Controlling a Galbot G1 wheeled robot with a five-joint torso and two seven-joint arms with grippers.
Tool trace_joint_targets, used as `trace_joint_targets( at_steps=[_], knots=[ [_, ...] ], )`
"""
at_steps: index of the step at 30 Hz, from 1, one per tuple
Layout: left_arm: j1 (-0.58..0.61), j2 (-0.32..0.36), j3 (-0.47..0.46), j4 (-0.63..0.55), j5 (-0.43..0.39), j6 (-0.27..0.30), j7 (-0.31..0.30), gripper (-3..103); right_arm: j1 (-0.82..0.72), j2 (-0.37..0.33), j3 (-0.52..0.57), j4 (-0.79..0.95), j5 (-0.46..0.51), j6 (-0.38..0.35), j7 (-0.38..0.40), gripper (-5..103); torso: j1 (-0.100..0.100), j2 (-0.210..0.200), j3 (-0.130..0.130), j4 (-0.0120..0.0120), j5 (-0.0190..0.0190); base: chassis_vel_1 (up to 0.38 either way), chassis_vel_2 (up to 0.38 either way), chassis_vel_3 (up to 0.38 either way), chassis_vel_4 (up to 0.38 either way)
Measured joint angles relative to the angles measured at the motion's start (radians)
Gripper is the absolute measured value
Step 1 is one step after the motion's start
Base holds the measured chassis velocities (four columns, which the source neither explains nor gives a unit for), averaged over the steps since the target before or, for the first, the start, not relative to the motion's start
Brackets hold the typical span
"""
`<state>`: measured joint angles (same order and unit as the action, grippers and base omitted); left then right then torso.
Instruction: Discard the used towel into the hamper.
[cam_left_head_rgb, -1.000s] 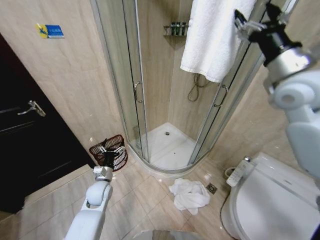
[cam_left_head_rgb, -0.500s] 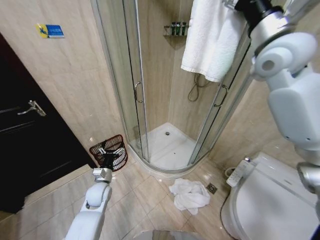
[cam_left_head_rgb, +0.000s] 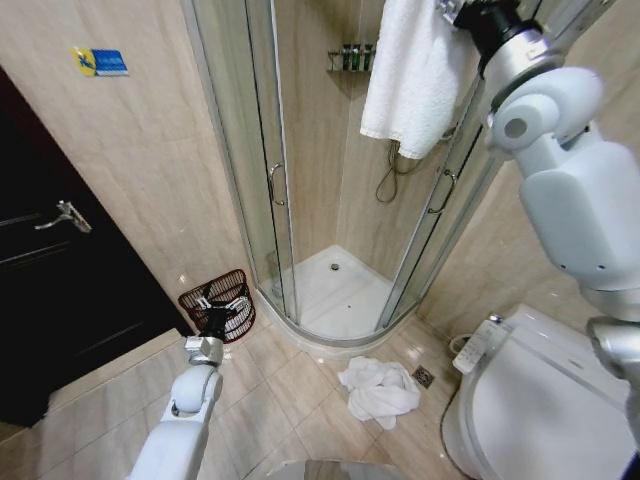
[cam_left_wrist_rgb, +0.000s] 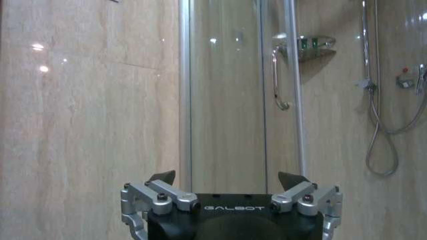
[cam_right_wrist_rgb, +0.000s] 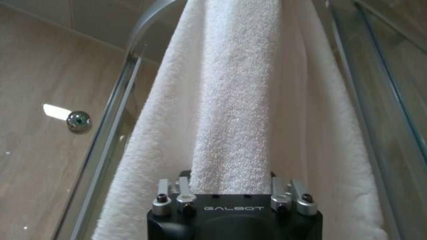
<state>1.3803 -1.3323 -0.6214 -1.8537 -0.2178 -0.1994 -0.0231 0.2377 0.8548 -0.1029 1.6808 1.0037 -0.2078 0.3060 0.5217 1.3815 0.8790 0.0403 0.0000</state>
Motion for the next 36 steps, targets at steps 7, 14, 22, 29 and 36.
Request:
trace_joint_targets(
  at_steps=[7,14,22,29,36],
  knots=[
    [0.003,0.002,0.000,0.003,-0.018,-0.020,0.009,100,0.017,0.028,-0.016,-0.024,-0.002,-0.006,0.007,33,0.000,0.000,0.000,0.0002,-0.0002,0.000,0.000,0.000,0.000],
    [0.005,0.009,-0.010,0.002,-0.028,-0.023,0.009,100,0.020,0.039,-0.023,-0.033,-0.005,-0.009,0.016,8,0.000,0.000,0.000,0.0002,-0.0002,0.000,0.000,0.000,0.000],
    [0.010,0.009,-0.012,-0.004,-0.029,-0.028,0.009,100,-0.015,0.008,-0.014,-0.007,-0.002,-0.009,0.021,5,0.000,0.000,0.000,0.0002,-0.0001,0.000,0.000,0.000,0.000],
    [0.016,0.007,-0.009,-0.009,-0.025,-0.034,0.010,100,-0.129,-0.057,0.039,0.065,0.004,-0.007,0.013,5,0.000,0.000,0.000,0.0000,0.0001,0.000,0.000,0.000,0.000],
    [0.020,0.004,-0.009,-0.013,-0.023,-0.037,0.010,100,-0.316,-0.099,0.122,0.158,0.002,-0.001,0.009,5,0.000,0.000,0.000,0.0001,0.0000,0.000,0.000,0.000,0.000]
  ],
)
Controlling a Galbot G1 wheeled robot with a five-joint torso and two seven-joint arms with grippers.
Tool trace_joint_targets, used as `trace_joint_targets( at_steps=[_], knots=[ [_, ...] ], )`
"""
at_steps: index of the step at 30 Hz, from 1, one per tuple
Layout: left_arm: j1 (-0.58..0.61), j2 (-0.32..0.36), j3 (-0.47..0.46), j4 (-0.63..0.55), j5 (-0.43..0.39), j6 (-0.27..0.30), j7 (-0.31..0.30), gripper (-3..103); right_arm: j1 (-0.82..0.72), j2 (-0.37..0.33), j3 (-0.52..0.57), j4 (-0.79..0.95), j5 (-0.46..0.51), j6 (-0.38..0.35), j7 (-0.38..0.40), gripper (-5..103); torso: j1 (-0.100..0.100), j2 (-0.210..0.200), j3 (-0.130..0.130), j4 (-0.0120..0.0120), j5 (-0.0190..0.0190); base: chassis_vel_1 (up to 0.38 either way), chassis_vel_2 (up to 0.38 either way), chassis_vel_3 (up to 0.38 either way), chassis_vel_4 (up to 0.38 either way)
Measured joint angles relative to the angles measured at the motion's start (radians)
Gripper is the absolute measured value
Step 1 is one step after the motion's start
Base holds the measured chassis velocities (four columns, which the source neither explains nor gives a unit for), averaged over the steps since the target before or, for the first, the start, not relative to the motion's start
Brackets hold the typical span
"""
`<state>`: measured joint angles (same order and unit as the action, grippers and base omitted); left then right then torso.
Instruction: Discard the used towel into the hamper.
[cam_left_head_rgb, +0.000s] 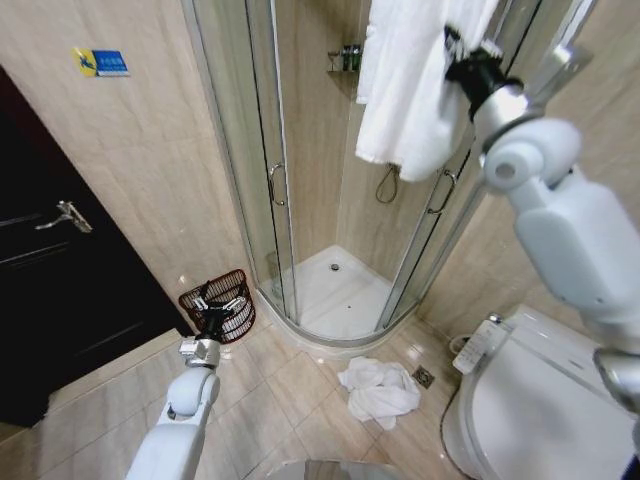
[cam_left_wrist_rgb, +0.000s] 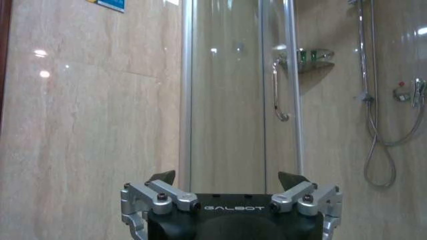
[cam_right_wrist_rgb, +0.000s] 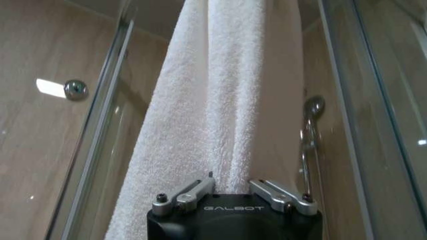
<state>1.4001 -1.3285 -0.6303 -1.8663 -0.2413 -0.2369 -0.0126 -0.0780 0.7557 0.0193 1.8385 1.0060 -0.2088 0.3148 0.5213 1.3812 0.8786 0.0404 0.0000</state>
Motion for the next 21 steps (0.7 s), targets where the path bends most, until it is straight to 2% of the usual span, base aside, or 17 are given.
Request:
trace_joint_targets(
  at_steps=[3,7,8,10,11,14,15,17,19,21],
  knots=[
    [0.000,0.000,0.000,0.000,0.000,-0.001,0.000,100,-0.078,-0.020,0.042,0.040,-0.003,0.000,-0.005,5,0.000,0.000,0.000,0.0001,0.0001,0.000,0.000,0.000,0.000],
    [0.005,-0.002,0.001,0.003,0.005,-0.010,0.000,100,-0.286,-0.048,0.160,0.119,-0.022,0.005,-0.030,5,0.000,0.000,0.000,0.0001,0.0000,0.000,0.000,0.000,0.000],
    [0.005,-0.002,0.001,0.003,0.005,-0.010,0.000,100,-0.286,-0.048,0.160,0.119,-0.022,0.005,-0.030,5,0.000,0.000,0.000,0.0001,0.0000,0.000,0.000,0.000,0.000],
    [0.007,-0.005,0.003,0.005,0.009,-0.013,0.000,100,-0.442,-0.061,0.241,0.160,-0.043,0.014,-0.055,5,0.000,0.000,0.000,0.0001,0.0000,0.000,0.000,0.000,0.000],
    [0.007,-0.005,0.003,0.005,0.009,-0.013,0.000,100,-0.442,-0.061,0.241,0.160,-0.043,0.014,-0.055,5,0.000,0.000,0.000,0.0001,0.0000,0.000,0.000,0.000,0.000],
    [0.007,-0.010,0.009,0.009,0.014,-0.016,0.001,100,-0.650,-0.076,0.350,0.209,-0.088,0.048,-0.080,5,0.000,0.000,0.000,-0.0003,0.0006,0.000,0.000,0.000,0.000],
    [0.007,-0.010,0.009,0.009,0.014,-0.016,0.001,100,-0.650,-0.076,0.350,0.209,-0.088,0.048,-0.080,5,0.000,0.000,0.000,-0.0003,0.0006,0.000,0.000,0.000,0.000],
    [0.003,-0.016,0.014,0.013,0.020,-0.016,0.001,100,-0.780,-0.069,0.397,0.245,-0.134,0.082,-0.081,5,0.000,0.000,0.000,-0.0005,0.0004,0.000,0.000,0.000,0.000],
    [0.000,-0.021,0.016,0.015,0.023,-0.016,0.002,100,-0.821,-0.060,0.402,0.262,-0.151,0.090,-0.076,5,0.000,0.000,0.000,-0.0005,0.0004,0.000,0.000,0.000,0.000],
    [-0.001,-0.033,0.016,0.016,0.030,-0.022,0.002,100,-0.882,-0.021,0.393,0.296,-0.189,0.101,-0.054,5,0.000,0.000,0.000,-0.0003,-0.0003,0.000,0.000,0.000,0.000]
  ],
)
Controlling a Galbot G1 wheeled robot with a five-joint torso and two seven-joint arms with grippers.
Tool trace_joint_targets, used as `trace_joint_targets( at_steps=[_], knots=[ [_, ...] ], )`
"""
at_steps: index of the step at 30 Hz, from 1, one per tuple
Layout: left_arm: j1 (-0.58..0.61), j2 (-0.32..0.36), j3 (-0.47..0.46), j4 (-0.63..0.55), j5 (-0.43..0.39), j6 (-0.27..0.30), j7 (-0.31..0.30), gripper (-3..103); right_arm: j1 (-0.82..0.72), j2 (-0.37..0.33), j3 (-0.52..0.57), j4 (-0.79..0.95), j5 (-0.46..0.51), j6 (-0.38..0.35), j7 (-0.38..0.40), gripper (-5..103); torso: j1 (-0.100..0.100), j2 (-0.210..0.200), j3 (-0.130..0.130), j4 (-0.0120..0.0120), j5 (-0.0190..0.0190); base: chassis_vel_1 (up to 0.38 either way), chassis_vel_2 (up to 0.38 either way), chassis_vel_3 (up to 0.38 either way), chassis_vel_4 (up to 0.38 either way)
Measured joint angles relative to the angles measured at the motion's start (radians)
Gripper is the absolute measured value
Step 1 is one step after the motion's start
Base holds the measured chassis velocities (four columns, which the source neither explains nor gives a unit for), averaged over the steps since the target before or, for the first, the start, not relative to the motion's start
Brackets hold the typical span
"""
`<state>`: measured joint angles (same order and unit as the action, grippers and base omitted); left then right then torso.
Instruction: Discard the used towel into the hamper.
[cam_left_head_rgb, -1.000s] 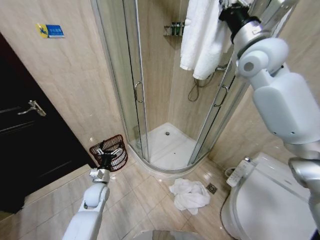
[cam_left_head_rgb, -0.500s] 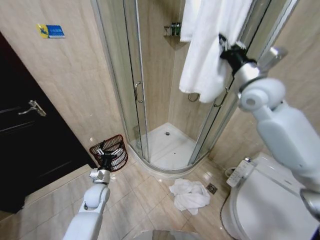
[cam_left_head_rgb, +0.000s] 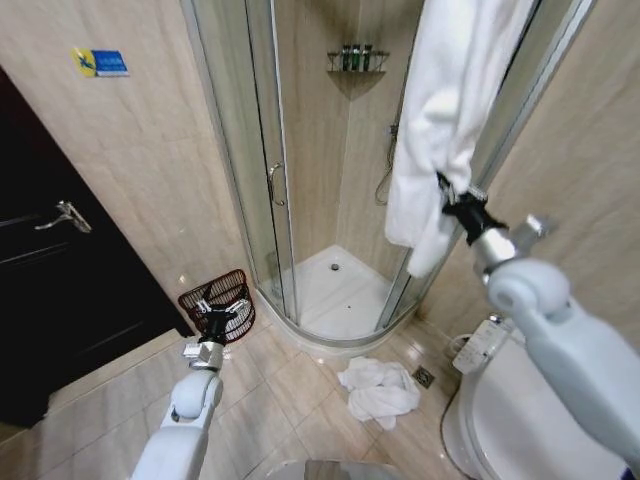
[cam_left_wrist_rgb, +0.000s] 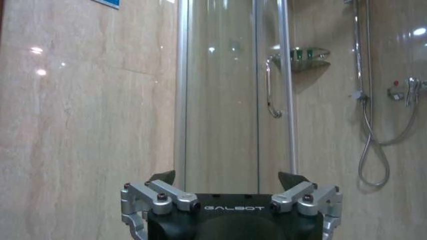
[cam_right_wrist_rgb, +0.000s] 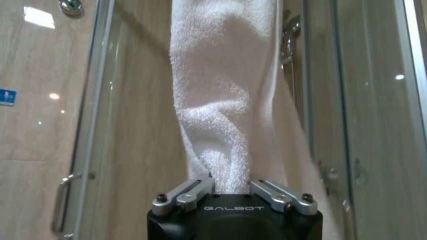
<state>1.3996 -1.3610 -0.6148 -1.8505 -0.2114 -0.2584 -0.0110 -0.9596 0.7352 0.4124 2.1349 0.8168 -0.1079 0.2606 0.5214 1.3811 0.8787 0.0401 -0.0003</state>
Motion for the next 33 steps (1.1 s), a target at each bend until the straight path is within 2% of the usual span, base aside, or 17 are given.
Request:
trace_joint_targets(
  at_steps=[2,4,5,10,11,14,16,19,20,22,23,27,28,31,33],
  knots=[
    [0.004,-0.004,-0.002,-0.003,0.001,-0.003,0.000,100,-0.015,0.022,-0.006,0.010,-0.014,-0.001,0.004,5,0.000,0.000,0.000,0.0003,0.0000,0.000,0.000,0.000,0.000],
    [0.012,-0.006,-0.005,-0.014,0.002,-0.008,-0.001,100,-0.058,0.076,-0.013,0.037,-0.053,-0.003,0.012,5,0.000,0.000,0.000,0.0006,0.0000,0.000,0.000,0.000,0.000],
    [0.012,-0.006,-0.005,-0.014,0.002,-0.008,-0.001,100,-0.058,0.076,-0.013,0.037,-0.053,-0.003,0.012,5,0.000,0.000,0.000,0.0006,0.0000,0.000,0.000,0.000,0.000],
    [0.024,-0.003,-0.019,-0.024,-0.009,-0.017,-0.004,100,-0.214,0.252,-0.009,0.094,-0.164,0.019,0.004,5,0.000,0.000,0.000,0.0004,0.0004,0.000,0.000,0.000,0.000],
    [0.024,-0.003,-0.019,-0.024,-0.009,-0.017,-0.004,100,-0.214,0.252,-0.009,0.094,-0.164,0.019,0.004,5,0.000,0.000,0.000,0.0004,0.0004,0.000,0.000,0.000,0.000],
    [0.024,-0.002,-0.018,-0.017,-0.016,-0.022,-0.005,100,-0.320,0.341,-0.003,0.093,-0.258,0.071,-0.024,5,0.000,0.000,0.000,0.0004,0.0000,0.000,0.000,0.000,0.000],
    [0.022,-0.003,-0.016,-0.014,-0.016,-0.024,-0.005,100,-0.343,0.360,-0.003,0.093,-0.278,0.079,-0.029,5,0.000,0.000,0.000,0.0002,0.0001,0.000,0.000,0.000,0.000],
    [0.013,-0.003,-0.005,-0.001,-0.015,-0.025,-0.005,100,-0.422,0.438,-0.010,0.077,-0.377,0.119,-0.047,5,0.000,0.000,0.000,0.0002,0.0002,0.000,0.000,0.000,0.000],
    [0.013,-0.003,-0.005,-0.001,-0.015,-0.025,-0.005,100,-0.422,0.438,-0.010,0.077,-0.377,0.119,-0.047,5,0.000,0.000,0.000,0.0002,0.0002,0.000,0.000,0.000,0.000],
    [0.000,-0.008,0.001,0.008,-0.014,-0.024,-0.004,100,-0.460,0.485,-0.017,0.048,-0.463,0.164,-0.062,5,0.000,0.000,0.000,0.0002,0.0003,0.000,0.000,0.000,0.000],
    [0.000,-0.008,0.001,0.008,-0.014,-0.024,-0.004,100,-0.460,0.485,-0.017,0.048,-0.463,0.164,-0.062,5,0.000,0.000,0.000,0.0002,0.0003,0.000,0.000,0.000,0.000],
    [-0.011,-0.030,0.011,0.011,-0.014,-0.021,-0.003,100,-0.511,0.591,-0.036,0.011,-0.557,0.214,-0.064,5,0.000,0.000,0.000,0.0002,0.0002,0.000,0.000,0.000,0.000],
    [-0.011,-0.030,0.011,0.011,-0.014,-0.021,-0.003,100,-0.511,0.591,-0.036,0.011,-0.557,0.214,-0.064,5,0.000,0.000,0.000,0.0002,0.0002,0.000,0.000,0.000,0.000],
    [-0.007,-0.027,0.020,0.006,-0.021,-0.022,0.000,100,-0.542,0.667,-0.044,-0.016,-0.620,0.252,-0.063,5,0.000,0.000,0.000,0.0003,0.0001,0.000,0.000,0.000,0.000],
    [-0.007,-0.023,0.021,0.006,-0.026,-0.022,0.001,100,-0.553,0.686,-0.046,-0.023,-0.641,0.266,-0.063,5,0.000,0.000,0.000,0.0002,0.0002,0.000,0.000,0.000,0.000]
  ],
)
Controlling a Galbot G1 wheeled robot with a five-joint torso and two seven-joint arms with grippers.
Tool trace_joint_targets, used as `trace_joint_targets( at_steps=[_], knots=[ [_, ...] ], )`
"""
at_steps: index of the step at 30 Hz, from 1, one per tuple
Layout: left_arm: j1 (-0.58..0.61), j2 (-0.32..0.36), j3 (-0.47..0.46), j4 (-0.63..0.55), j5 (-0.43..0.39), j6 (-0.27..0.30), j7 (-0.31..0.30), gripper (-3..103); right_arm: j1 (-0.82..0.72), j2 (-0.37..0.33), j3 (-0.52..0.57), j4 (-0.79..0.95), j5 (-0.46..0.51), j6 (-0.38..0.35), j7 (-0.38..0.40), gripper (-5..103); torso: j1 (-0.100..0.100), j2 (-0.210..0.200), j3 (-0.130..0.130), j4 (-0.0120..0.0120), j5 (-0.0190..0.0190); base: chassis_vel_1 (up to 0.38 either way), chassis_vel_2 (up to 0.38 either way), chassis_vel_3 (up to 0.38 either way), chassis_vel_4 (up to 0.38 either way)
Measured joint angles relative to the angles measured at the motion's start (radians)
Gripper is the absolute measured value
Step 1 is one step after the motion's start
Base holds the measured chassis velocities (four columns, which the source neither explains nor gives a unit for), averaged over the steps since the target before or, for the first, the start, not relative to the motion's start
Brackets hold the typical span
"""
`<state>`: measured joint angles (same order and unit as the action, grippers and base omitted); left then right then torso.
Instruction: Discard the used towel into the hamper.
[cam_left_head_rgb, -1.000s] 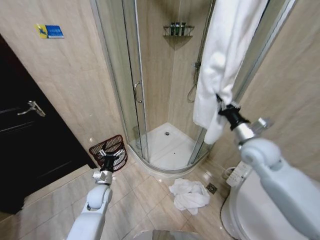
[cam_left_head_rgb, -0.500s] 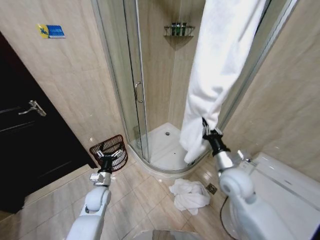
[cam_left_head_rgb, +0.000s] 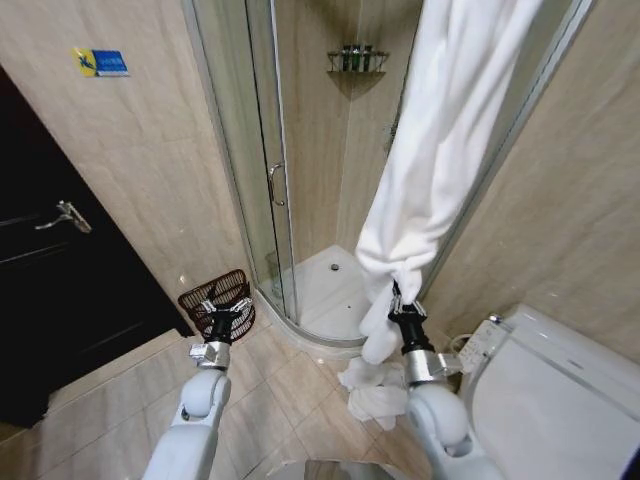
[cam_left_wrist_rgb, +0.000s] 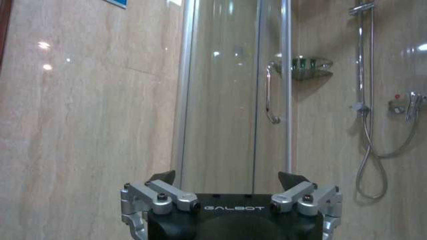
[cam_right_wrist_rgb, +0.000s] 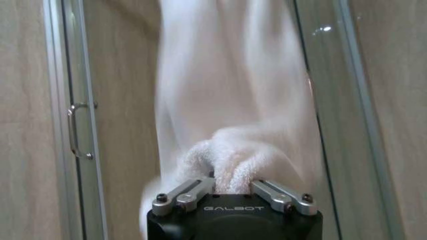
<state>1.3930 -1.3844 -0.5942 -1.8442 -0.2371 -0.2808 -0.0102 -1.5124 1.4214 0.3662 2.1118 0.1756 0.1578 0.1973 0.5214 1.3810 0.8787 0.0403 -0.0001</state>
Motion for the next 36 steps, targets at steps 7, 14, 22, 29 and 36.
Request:
trace_joint_targets(
  at_steps=[7,14,22,29,36],
  knots=[
    [-0.001,0.027,-0.004,0.008,-0.030,-0.003,0.006,100,-0.054,0.050,0.002,-0.030,-0.117,0.084,0.020,5,0.000,0.000,0.000,0.0001,0.0000,0.000,0.000,0.000,0.000],
    [-0.005,0.032,0.005,0.007,-0.037,0.001,0.011,100,-0.077,0.050,0.018,0.013,-0.124,0.103,0.065,5,0.000,0.000,0.000,0.0000,-0.0001,0.000,0.000,0.000,0.000],
    [0.010,0.015,-0.002,-0.026,-0.031,0.011,0.014,100,-0.068,0.022,0.029,0.047,-0.103,0.106,0.086,5,0.000,0.000,0.000,0.0001,0.0001,0.000,0.000,0.000,0.000],
    [0.008,0.022,-0.016,-0.041,-0.008,0.063,0.014,100,-0.066,0.002,0.032,0.103,-0.106,0.069,0.086,5,0.000,0.000,0.000,0.0000,0.0002,0.000,0.000,0.000,0.000],
    [0.011,0.022,-0.018,-0.047,0.009,0.085,0.013,100,-0.063,0.000,0.032,0.155,-0.097,0.038,0.089,5,0.000,0.000,0.000,0.0000,0.0001,0.005,0.006,0.006,0.007]
  ],
)
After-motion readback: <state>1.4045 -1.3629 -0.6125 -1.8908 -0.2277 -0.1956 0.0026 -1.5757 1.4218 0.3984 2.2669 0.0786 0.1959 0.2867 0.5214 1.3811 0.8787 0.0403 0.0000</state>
